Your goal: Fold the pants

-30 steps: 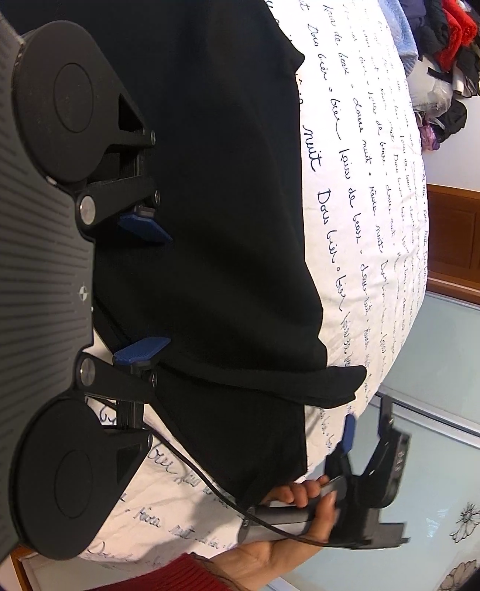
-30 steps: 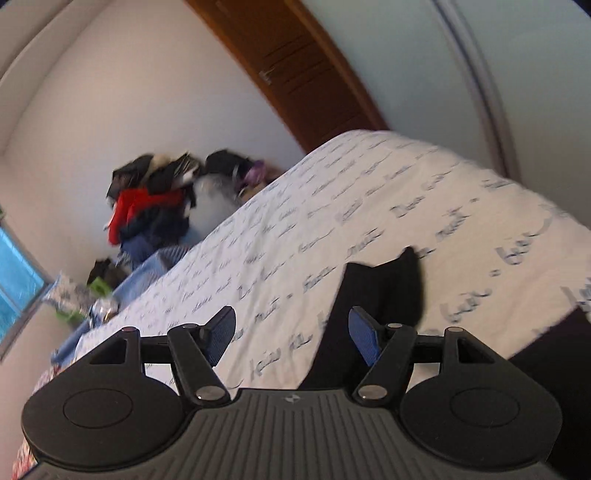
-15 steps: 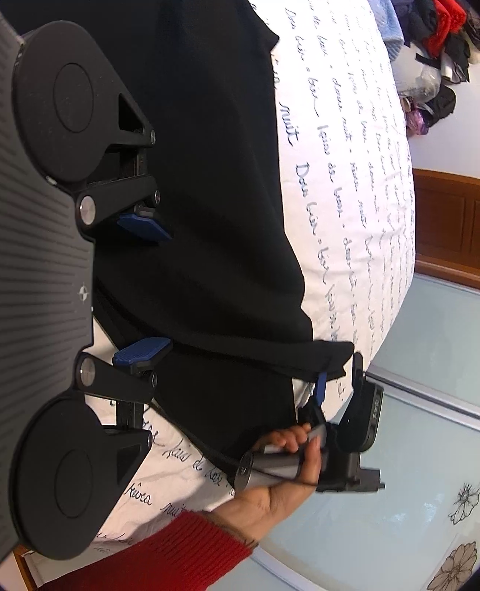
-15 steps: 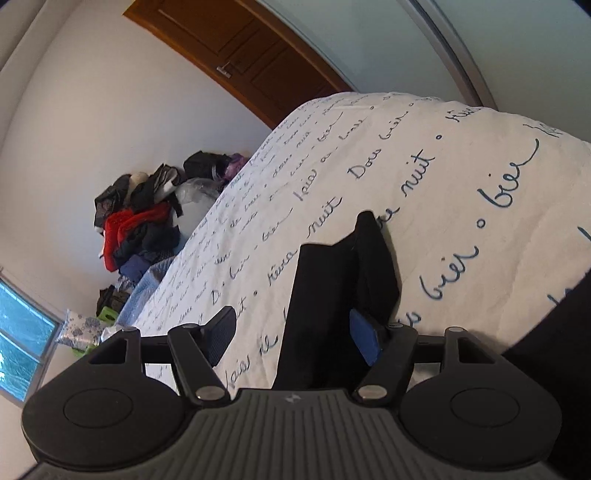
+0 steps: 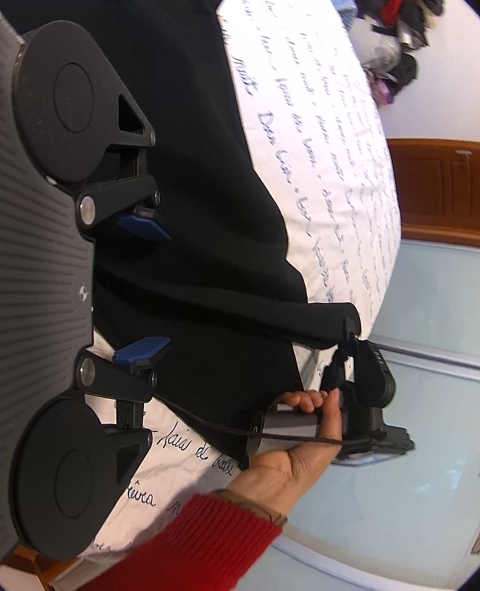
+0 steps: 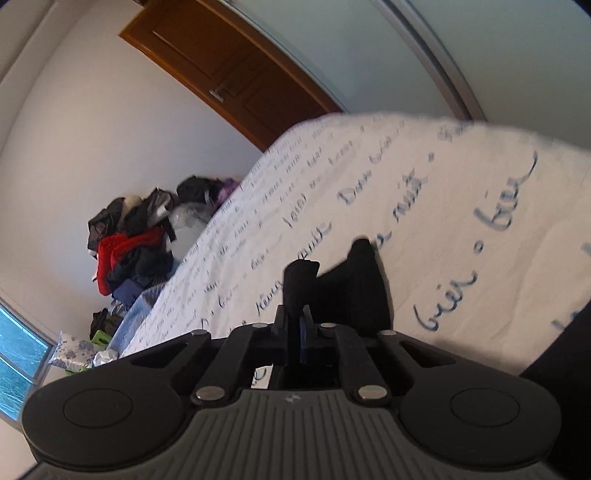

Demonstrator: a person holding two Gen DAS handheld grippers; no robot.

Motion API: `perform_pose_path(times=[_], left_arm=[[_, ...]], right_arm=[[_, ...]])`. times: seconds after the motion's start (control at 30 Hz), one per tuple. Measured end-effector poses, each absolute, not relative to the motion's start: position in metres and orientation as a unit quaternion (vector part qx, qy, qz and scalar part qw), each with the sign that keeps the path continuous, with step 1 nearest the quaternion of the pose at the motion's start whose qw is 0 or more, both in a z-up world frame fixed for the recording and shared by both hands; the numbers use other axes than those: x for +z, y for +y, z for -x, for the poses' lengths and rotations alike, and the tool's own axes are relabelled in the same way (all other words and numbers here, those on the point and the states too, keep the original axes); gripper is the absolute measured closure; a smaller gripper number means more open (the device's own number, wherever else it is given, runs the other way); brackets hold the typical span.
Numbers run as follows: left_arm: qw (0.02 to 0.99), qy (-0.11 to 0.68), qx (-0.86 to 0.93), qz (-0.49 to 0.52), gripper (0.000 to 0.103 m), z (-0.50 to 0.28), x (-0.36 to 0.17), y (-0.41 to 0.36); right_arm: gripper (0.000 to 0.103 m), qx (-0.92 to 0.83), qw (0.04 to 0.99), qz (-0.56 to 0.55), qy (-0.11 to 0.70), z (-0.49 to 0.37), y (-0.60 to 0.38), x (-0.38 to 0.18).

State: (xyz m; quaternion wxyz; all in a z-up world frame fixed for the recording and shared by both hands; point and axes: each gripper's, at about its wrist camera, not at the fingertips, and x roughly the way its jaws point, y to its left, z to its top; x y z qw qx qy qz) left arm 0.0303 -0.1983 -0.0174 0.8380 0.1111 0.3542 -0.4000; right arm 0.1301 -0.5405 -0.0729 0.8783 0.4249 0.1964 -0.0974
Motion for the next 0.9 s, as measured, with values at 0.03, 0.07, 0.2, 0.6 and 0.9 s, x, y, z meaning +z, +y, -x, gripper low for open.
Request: perform_pose_path(times=[0.03, 0.07, 0.2, 0.6, 0.9], left_arm=[[0.841, 0.347, -0.399, -0.118, 0.046, -0.03, -0.019, -0.202], [0.843, 0.34, -0.397, -0.126, 0.046, -0.029, -0.022, -0.206], [0.847, 0.326, -0.394, -0.145, 0.055, -0.028, -0.029, -0.219], [0.859, 0.305, -0.378, -0.162, 0.087, -0.025, -0.034, -0.233], [0.863, 0.314, -0.367, -0.151, 0.087, -0.024, -0.032, -0.229]], right_arm=[[0.098, -0.1, 0.885, -0.413, 0.189, -0.124, -0.539, -0.066], [0.098, -0.104, 0.893, -0.399, 0.182, -0.119, -0.537, -0.059], [0.098, -0.123, 0.922, -0.33, 0.159, -0.095, -0.528, -0.028], [0.098, -0.174, 0.947, -0.211, 0.168, -0.061, -0.515, -0.009], [0.098, -0.148, 0.951, -0.209, 0.173, -0.072, -0.511, 0.006]])
